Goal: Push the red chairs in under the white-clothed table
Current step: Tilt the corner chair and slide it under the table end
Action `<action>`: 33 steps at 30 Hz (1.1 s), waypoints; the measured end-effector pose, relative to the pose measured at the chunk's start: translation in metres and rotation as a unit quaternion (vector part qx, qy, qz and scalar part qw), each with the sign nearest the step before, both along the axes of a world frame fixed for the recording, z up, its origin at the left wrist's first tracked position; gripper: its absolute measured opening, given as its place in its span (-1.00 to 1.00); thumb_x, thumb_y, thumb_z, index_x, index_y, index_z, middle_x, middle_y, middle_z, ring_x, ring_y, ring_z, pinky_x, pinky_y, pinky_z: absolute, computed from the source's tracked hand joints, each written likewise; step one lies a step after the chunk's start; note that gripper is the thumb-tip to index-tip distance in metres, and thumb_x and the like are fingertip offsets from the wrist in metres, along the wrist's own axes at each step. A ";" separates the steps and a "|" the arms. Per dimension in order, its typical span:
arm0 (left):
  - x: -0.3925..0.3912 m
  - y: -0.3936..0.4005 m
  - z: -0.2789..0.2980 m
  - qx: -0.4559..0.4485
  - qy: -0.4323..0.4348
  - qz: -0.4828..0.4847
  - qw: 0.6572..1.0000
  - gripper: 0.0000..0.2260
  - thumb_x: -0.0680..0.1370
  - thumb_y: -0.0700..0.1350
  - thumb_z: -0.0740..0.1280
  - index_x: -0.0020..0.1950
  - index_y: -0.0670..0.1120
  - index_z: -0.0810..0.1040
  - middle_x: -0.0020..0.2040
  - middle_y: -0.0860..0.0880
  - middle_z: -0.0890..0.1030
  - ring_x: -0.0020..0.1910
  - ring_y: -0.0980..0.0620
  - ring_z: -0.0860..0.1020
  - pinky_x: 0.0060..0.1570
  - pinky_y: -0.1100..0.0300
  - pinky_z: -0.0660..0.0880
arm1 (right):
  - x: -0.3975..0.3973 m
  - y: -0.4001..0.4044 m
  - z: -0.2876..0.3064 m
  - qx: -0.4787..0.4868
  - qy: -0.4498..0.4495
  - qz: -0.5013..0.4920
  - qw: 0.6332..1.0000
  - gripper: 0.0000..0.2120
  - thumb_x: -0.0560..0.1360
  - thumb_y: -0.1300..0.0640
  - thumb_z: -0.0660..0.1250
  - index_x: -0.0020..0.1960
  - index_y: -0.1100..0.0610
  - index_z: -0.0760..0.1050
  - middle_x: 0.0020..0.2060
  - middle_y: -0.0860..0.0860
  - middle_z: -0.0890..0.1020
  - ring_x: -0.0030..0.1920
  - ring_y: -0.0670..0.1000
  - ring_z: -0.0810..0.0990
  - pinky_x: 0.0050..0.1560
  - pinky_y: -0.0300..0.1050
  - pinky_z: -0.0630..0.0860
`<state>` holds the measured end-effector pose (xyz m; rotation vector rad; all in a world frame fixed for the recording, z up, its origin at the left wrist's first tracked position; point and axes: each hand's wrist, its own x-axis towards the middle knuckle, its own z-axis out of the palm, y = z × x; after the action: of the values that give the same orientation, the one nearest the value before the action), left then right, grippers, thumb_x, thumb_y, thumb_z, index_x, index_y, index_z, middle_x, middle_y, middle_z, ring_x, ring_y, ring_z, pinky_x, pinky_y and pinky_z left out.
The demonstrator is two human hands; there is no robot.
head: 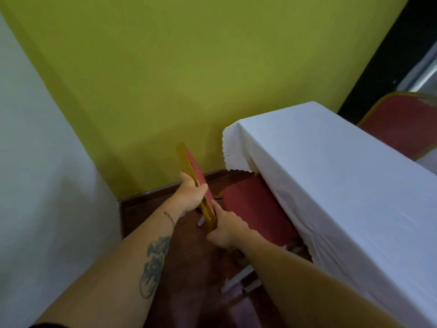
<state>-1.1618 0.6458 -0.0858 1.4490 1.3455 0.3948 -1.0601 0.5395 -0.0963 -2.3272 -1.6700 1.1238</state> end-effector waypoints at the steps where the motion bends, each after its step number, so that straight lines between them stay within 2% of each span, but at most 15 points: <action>1: 0.010 -0.003 0.000 -0.001 -0.005 -0.001 1.000 -0.14 0.66 -0.02 0.24 0.51 -0.21 -0.46 0.37 -0.12 0.37 0.12 -0.08 0.47 0.03 0.10 0.39 | 0.009 -0.004 0.003 0.003 -0.020 -0.001 1.000 0.00 0.37 0.00 0.38 0.63 -0.16 -0.13 0.23 0.09 0.57 0.18 0.21 0.58 0.24 0.20 0.52; 3: 0.030 -0.009 -0.002 0.000 -0.019 -0.001 1.000 -0.14 0.65 -0.01 0.26 0.52 -0.22 -0.42 0.37 -0.14 0.36 0.11 -0.08 0.51 0.01 0.11 0.41 | 0.028 -0.016 0.007 0.010 -0.047 -0.009 0.999 -0.11 0.41 0.00 0.36 0.63 -0.10 -0.02 0.21 0.09 0.56 0.19 0.21 0.57 0.27 0.23 0.48; 5: 0.052 -0.019 -0.003 -0.011 -0.039 -0.004 0.999 -0.18 0.65 -0.02 0.27 0.54 -0.21 -0.34 0.09 -0.06 0.48 -0.15 0.03 0.55 -0.27 0.15 0.53 | 0.048 -0.029 0.007 0.006 -0.059 -0.028 0.998 -0.19 0.44 0.03 0.35 0.60 -0.08 0.06 0.17 0.06 0.55 0.16 0.18 0.58 0.28 0.25 0.48; 7: 0.072 -0.028 -0.006 -0.034 -0.052 -0.011 0.998 -0.24 0.65 -0.04 0.26 0.53 -0.18 -0.28 -0.07 -0.05 0.46 -0.21 0.02 0.54 -0.50 0.20 0.54 | 0.065 -0.044 0.006 0.002 -0.078 -0.048 0.996 -0.29 0.48 0.04 0.33 0.56 -0.05 0.15 0.13 0.06 0.56 0.12 0.16 0.59 0.24 0.23 0.51; 8: 0.082 -0.032 -0.008 -0.043 -0.060 -0.013 0.997 -0.28 0.65 -0.04 0.26 0.52 -0.16 -0.24 -0.01 -0.11 0.49 -0.15 -0.02 0.56 -0.45 0.14 0.59 | 0.074 -0.051 0.005 0.003 -0.088 -0.054 0.995 -0.41 0.50 0.02 0.31 0.49 -0.03 0.25 0.09 0.06 0.57 0.09 0.15 0.60 0.19 0.21 0.53; 9: 0.089 -0.035 -0.009 -0.042 -0.063 -0.013 0.997 -0.31 0.64 -0.04 0.26 0.51 -0.14 -0.20 0.14 -0.19 0.51 -0.04 -0.08 0.57 -0.27 0.05 0.64 | 0.083 -0.059 0.004 0.005 -0.095 -0.057 0.994 -0.56 0.51 0.00 0.30 0.37 -0.01 0.35 0.04 0.05 0.57 0.04 0.14 0.60 0.10 0.16 0.55; 11: 0.098 -0.037 -0.009 -0.020 -0.043 -0.007 0.999 -0.29 0.65 -0.02 0.25 0.53 -0.18 -0.21 0.42 -0.24 0.37 0.22 -0.12 0.45 0.04 0.06 0.46 | 0.099 -0.077 0.002 -0.006 -0.100 -0.059 0.993 -0.77 0.49 -0.04 0.29 0.10 0.00 0.42 -0.03 0.03 0.56 -0.06 0.11 0.58 -0.07 0.03 0.50; 13: 0.101 -0.037 -0.007 -0.013 -0.027 0.003 1.000 -0.21 0.66 -0.01 0.23 0.55 -0.19 -0.32 0.51 -0.21 0.26 0.33 -0.16 0.38 0.00 0.11 0.38 | 0.112 -0.097 -0.001 -0.043 -0.102 -0.050 0.993 -0.73 0.44 -0.10 0.33 0.05 0.01 0.41 -0.03 0.04 0.53 -0.08 0.11 0.55 -0.11 -0.01 0.46; 17: 0.106 -0.041 0.000 -0.017 -0.017 0.022 0.999 -0.28 0.65 0.00 0.22 0.54 -0.17 -0.23 0.34 -0.20 0.41 0.10 -0.14 0.52 -0.36 0.07 0.57 | 0.125 -0.135 0.000 -0.101 -0.093 -0.045 0.989 -0.62 0.33 -0.18 0.36 0.03 0.02 0.45 -0.11 -0.02 0.51 -0.13 0.06 0.55 -0.19 -0.06 0.46; 20: 0.110 -0.059 0.004 -0.036 0.019 0.042 0.998 -0.31 0.65 0.01 0.21 0.55 -0.14 -0.21 0.37 -0.22 0.41 0.23 -0.25 0.50 -0.01 -0.18 0.61 | 0.127 -0.153 0.005 -0.090 -0.099 -0.031 0.991 -0.73 0.32 -0.13 0.36 -0.14 0.01 0.41 -0.19 -0.03 0.49 -0.26 0.00 0.50 -0.38 -0.12 0.34; 21: 0.113 -0.066 0.005 -0.054 0.016 0.047 0.997 -0.32 0.65 -0.02 0.21 0.55 -0.11 -0.20 0.37 -0.22 0.40 0.21 -0.25 0.52 -0.09 -0.18 0.64 | 0.127 -0.158 0.008 -0.069 -0.106 -0.030 0.992 -0.77 0.33 -0.09 0.35 -0.18 0.01 0.39 -0.20 -0.02 0.50 -0.27 0.00 0.49 -0.40 -0.13 0.32; 23: 0.119 -0.079 0.006 -0.083 -0.005 0.055 0.995 -0.36 0.64 -0.12 0.24 0.54 -0.09 -0.15 0.30 -0.14 0.37 -0.03 -0.14 0.55 -0.38 -0.07 0.64 | 0.126 -0.164 0.014 -0.021 -0.110 -0.040 0.993 -0.82 0.33 -0.03 0.35 -0.21 0.03 0.40 -0.23 0.01 0.53 -0.29 0.02 0.53 -0.41 -0.13 0.33; 25: 0.123 -0.089 0.003 -0.095 -0.018 0.064 0.993 -0.39 0.64 -0.18 0.24 0.52 -0.09 -0.11 0.26 -0.10 0.33 -0.18 -0.05 0.49 -0.39 -0.06 0.63 | 0.124 -0.166 0.018 0.010 -0.118 -0.039 0.992 -0.84 0.33 0.00 0.36 -0.23 0.04 0.42 -0.24 0.01 0.56 -0.30 0.03 0.54 -0.41 -0.13 0.34; 29: 0.128 -0.092 -0.003 -0.091 -0.003 0.081 0.993 -0.34 0.65 -0.17 0.21 0.56 -0.06 -0.20 0.42 -0.21 0.34 -0.03 -0.16 0.58 -0.36 -0.08 0.64 | 0.122 -0.157 0.020 0.026 -0.116 -0.027 0.993 -0.87 0.36 0.02 0.35 -0.23 0.04 0.42 -0.25 0.01 0.57 -0.29 0.03 0.55 -0.38 -0.10 0.36; 33: 0.130 -0.082 -0.006 -0.088 0.004 0.083 0.993 -0.29 0.64 -0.20 0.22 0.57 -0.03 -0.24 0.53 -0.17 0.18 0.26 -0.27 0.48 -0.50 -0.04 0.63 | 0.124 -0.149 0.018 0.031 -0.130 -0.025 0.991 -0.88 0.36 0.03 0.34 -0.22 0.04 0.42 -0.24 0.02 0.57 -0.28 0.05 0.54 -0.39 -0.08 0.34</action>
<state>-1.0315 0.5639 -0.0920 1.1986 1.4749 0.3672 -0.9366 0.3908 -0.0778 -2.5515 -1.6847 0.7754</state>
